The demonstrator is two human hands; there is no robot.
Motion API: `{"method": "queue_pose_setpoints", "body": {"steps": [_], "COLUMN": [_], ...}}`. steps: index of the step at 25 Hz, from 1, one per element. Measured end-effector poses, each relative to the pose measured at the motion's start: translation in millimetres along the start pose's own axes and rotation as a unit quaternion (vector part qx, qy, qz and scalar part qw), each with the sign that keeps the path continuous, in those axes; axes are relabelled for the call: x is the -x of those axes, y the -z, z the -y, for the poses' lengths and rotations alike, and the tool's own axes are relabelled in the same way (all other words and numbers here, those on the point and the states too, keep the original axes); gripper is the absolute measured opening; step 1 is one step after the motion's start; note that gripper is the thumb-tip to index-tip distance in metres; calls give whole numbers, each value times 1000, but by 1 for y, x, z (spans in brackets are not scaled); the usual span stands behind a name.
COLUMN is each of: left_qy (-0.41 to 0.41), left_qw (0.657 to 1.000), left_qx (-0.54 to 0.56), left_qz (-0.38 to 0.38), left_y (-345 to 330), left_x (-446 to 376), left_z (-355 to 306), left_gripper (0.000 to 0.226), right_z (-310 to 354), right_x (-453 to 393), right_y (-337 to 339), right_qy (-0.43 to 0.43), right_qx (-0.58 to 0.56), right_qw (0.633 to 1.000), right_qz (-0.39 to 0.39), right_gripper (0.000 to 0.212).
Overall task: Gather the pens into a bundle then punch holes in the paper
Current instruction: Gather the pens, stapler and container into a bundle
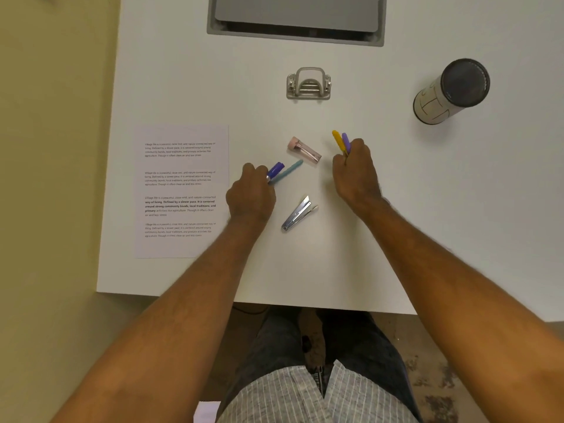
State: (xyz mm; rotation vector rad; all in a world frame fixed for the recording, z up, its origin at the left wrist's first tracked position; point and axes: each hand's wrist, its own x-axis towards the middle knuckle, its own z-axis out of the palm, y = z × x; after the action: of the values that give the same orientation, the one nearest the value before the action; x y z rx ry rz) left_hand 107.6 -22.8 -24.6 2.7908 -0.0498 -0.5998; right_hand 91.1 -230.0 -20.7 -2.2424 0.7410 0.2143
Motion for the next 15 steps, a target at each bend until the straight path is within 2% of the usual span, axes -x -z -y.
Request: {"method": "queue_pose_setpoints", "body": {"steps": [3,6,9,12,15], "left_qy": [-20,-22,8,40,93], "left_qw": [999,995,981,940,889], "left_qx": [22,83,186,332,445], "left_qz": [-25,-50,-58,-60,-60], "left_y": [3,6,10,15,18], "left_x": [3,9,15,20,26], "left_z": [8,15,21,25,26], "left_gripper": [23,24,22,16,13], "right_z": [18,37,41,35,28], "right_x": [-3,-6,-9,-12,-10], "right_y": [-4,-16,-29,-36,-33], "right_qy": [64,129,148,145,150], "right_qx": [43,94,161,213,208], "right_qw": [997,987,975,964,965], "right_qz": [11,11,38,60,63], "right_gripper": [7,26,37,34,26]}}
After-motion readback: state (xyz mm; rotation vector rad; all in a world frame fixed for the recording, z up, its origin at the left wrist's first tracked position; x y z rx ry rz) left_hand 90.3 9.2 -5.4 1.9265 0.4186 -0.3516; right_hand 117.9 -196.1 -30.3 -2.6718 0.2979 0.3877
